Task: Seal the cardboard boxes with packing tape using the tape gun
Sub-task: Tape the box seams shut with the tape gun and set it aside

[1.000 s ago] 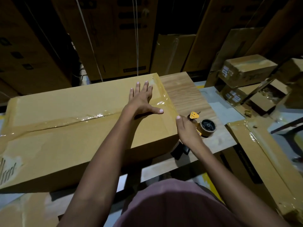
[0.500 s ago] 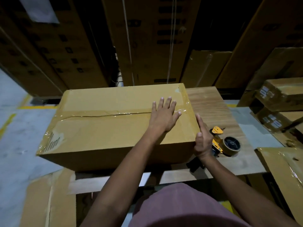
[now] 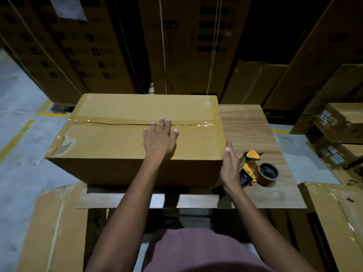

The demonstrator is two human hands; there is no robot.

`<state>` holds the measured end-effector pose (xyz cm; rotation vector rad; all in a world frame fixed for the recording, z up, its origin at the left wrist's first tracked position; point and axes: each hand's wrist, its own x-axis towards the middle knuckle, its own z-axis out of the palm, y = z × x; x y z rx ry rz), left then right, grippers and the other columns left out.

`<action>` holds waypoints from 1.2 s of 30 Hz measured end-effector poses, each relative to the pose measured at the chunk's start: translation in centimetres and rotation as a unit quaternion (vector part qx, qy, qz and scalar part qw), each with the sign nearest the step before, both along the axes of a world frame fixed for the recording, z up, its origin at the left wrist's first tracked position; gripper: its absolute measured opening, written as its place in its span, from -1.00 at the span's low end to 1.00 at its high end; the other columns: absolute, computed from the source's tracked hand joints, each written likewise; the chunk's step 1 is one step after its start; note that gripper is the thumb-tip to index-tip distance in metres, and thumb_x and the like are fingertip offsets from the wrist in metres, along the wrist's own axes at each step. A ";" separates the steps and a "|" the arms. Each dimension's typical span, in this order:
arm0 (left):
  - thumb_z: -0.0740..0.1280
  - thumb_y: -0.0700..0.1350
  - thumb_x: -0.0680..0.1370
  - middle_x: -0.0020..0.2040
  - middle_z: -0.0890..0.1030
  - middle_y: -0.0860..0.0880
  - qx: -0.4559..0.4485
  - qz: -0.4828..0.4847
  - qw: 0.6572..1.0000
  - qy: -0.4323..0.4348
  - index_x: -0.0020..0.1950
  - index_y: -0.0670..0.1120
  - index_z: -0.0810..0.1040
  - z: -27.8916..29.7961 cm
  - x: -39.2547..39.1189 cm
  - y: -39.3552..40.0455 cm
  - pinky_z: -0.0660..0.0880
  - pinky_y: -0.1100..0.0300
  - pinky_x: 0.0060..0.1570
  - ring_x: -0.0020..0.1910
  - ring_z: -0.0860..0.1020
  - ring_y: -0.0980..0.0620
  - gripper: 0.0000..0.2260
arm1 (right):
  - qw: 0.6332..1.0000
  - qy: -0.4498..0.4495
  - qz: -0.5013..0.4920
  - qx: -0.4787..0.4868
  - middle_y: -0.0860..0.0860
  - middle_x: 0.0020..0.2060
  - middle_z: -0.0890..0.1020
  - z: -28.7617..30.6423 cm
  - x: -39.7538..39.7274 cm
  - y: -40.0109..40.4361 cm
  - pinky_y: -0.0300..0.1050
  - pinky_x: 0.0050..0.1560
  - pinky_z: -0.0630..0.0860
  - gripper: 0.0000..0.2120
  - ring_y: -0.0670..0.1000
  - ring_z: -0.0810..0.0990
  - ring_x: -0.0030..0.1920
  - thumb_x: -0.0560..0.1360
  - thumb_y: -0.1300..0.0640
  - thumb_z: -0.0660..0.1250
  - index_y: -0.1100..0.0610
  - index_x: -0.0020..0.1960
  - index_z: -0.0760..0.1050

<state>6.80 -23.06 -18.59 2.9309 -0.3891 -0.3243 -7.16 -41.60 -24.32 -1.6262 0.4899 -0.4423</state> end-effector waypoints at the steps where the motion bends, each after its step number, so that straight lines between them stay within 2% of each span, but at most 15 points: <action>1: -0.19 0.23 0.70 0.67 -0.13 0.03 0.003 0.019 1.000 0.001 0.67 0.06 -0.11 0.1 0.2 1.4 -0.12 -0.22 0.57 0.64 -0.12 -0.14 -0.44 | 1.000 -0.001 -0.009 0.014 0.08 0.59 0.30 -0.3 0.0 0.2 -0.15 0.57 0.23 -0.33 -0.04 0.27 0.58 0.66 -0.13 0.03 0.23 0.64 0.16; 5: -0.19 0.26 0.69 0.67 -0.09 0.02 0.008 0.077 0.997 -0.020 0.66 0.13 -0.06 0.1 1.3 7.2 -0.09 -0.28 0.56 0.64 -0.07 -0.18 -0.45 | 0.999 0.016 -0.034 0.031 0.12 0.54 0.40 -0.6 0.2 0.6 -0.04 0.54 0.31 -0.39 0.01 0.37 0.54 0.71 -0.14 0.03 0.23 0.61 0.26; 7: -0.17 0.26 0.68 0.67 -0.04 0.03 0.004 0.102 0.994 -0.030 0.66 0.13 -0.02 0.0 1.7 9.5 -0.07 -0.29 0.56 0.64 -0.05 -0.18 -0.45 | 0.996 0.055 -0.060 0.020 0.15 0.37 0.57 -0.3 0.4 0.9 0.00 0.39 0.44 -0.43 0.11 0.51 0.40 0.72 -0.15 0.03 0.24 0.50 0.41; 9: -0.15 0.26 0.69 0.67 0.02 0.01 -0.008 0.122 0.992 -0.044 0.66 0.11 0.05 -0.3 2.0 11.6 -0.05 -0.29 0.56 0.64 -0.02 -0.18 -0.45 | 0.985 0.127 -0.083 -0.078 0.22 0.31 0.58 1.1 0.6 1.3 0.03 0.26 0.43 -0.46 0.23 0.52 0.35 0.73 -0.11 -0.01 0.26 0.46 0.42; 11: -0.10 0.24 0.69 0.66 0.09 0.00 -0.023 0.141 0.988 -0.061 0.65 0.07 0.12 -0.5 2.2 13.5 -0.04 -0.28 0.55 0.63 0.02 -0.18 -0.45 | 0.948 0.202 -0.089 -0.231 0.17 0.57 0.34 2.9 0.5 1.9 0.21 0.50 0.20 -0.47 0.27 0.25 0.57 0.73 -0.08 0.01 0.16 0.61 0.25; 13: -0.05 0.22 0.70 0.65 0.15 -0.01 -0.034 0.151 0.985 -0.081 0.63 0.02 0.20 -0.7 2.4 15.2 -0.02 -0.27 0.55 0.63 0.06 -0.18 -0.45 | 0.909 0.245 -0.058 -0.331 0.15 0.67 0.06 4.6 0.6 3.7 0.30 0.57 -0.06 -0.41 0.26 -0.06 0.65 0.73 -0.09 0.04 0.13 0.68 0.04; 15: 0.03 0.17 0.69 0.59 0.31 -0.07 -0.054 0.133 0.984 -0.106 0.54 -0.05 0.38 -0.7 2.7 16.7 0.04 -0.28 0.52 0.59 0.17 -0.21 -0.49 | 0.874 0.305 0.000 -0.378 0.21 0.67 -0.10 6.1 0.6 7.0 0.39 0.54 -0.17 -0.29 0.31 -0.24 0.63 0.71 -0.21 0.01 0.13 0.69 -0.10; 17: 0.10 0.13 0.67 0.35 0.56 -0.18 -0.073 0.117 0.981 -0.139 0.26 -0.13 0.56 -0.9 3.2 18.5 0.18 -0.31 0.47 0.46 0.35 -0.30 -0.58 | 0.839 0.313 0.093 -0.435 0.20 0.63 -0.31 6.3 0.8 11.3 0.44 0.48 -0.34 -0.17 0.32 -0.40 0.59 0.64 -0.37 -0.09 0.08 0.68 -0.29; 19: 0.09 0.18 0.62 0.18 0.62 -0.21 -0.048 0.137 0.977 -0.157 0.11 -0.15 0.58 -0.8 4.0 20.5 0.26 -0.33 0.39 0.33 0.41 -0.33 -0.55 | 0.797 0.284 0.195 -0.496 0.09 0.58 -0.47 5.5 1.2 15.1 0.43 0.32 -0.55 -0.16 0.29 -0.50 0.55 0.52 -0.46 -0.27 -0.07 0.64 -0.40; 20: 0.09 0.20 0.62 0.24 0.59 -0.22 -0.028 0.157 0.975 -0.153 0.16 -0.16 0.58 -0.7 4.4 21.5 0.23 -0.35 0.40 0.36 0.38 -0.34 -0.51 | 0.783 0.271 0.222 -0.515 0.03 0.58 -0.48 4.9 1.6 16.2 0.42 0.24 -0.61 -0.17 0.28 -0.51 0.55 0.47 -0.46 -0.34 -0.14 0.64 -0.37; 23: 0.11 0.22 0.63 0.49 0.40 -0.21 -0.002 0.203 0.971 -0.127 0.40 -0.16 0.48 -0.4 5.4 23.8 0.12 -0.39 0.41 0.50 0.21 -0.36 -0.45 | 0.798 0.236 0.204 -0.515 -0.07 0.64 -0.28 3.7 3.0 16.3 0.38 0.21 -0.64 -0.23 0.21 -0.39 0.60 0.48 -0.45 -0.39 -0.26 0.65 -0.10; 28: 0.07 0.21 0.65 0.53 0.34 -0.14 0.019 0.194 0.977 -0.087 0.51 -0.17 0.35 0.5 4.8 23.5 0.33 -0.23 0.25 0.36 0.34 -0.34 -0.42 | 0.837 0.182 0.164 -0.489 -0.06 0.62 0.12 3.5 6.0 12.7 0.37 0.43 -0.46 -0.34 0.12 -0.14 0.64 0.61 -0.38 -0.28 -0.23 0.56 0.28; 32: 0.02 0.20 0.69 0.61 0.22 -0.15 0.058 0.172 0.982 -0.047 0.57 -0.21 0.26 2.4 2.3 20.4 0.39 -0.11 0.27 0.39 0.41 -0.33 -0.39 | 0.859 0.216 0.059 -0.460 0.03 0.65 0.08 3.8 9.1 11.0 0.39 0.52 -0.31 -0.59 0.23 -0.18 0.65 0.72 -0.06 -0.03 -0.19 0.53 0.33; 34: 0.05 0.17 0.71 0.49 0.42 -0.21 0.077 0.128 0.987 -0.066 0.43 -0.21 0.48 3.5 0.5 18.5 0.50 -0.01 0.08 0.29 0.54 -0.22 -0.47 | 0.898 0.237 0.003 -0.371 0.04 0.67 0.00 4.9 10.0 11.4 0.39 0.56 -0.19 -0.59 0.26 -0.20 0.65 0.74 0.07 0.06 -0.12 0.56 0.32; 36: 0.09 0.15 0.71 0.12 0.64 -0.15 0.066 0.080 0.992 -0.071 0.18 -0.15 0.64 4.7 -1.6 16.8 0.48 0.07 -0.13 0.04 0.64 -0.14 -0.53 | 0.941 0.231 -0.020 -0.247 0.02 0.68 -0.09 6.0 10.3 12.5 0.32 0.59 -0.06 -0.58 0.25 -0.20 0.65 0.75 0.07 0.07 -0.02 0.60 0.29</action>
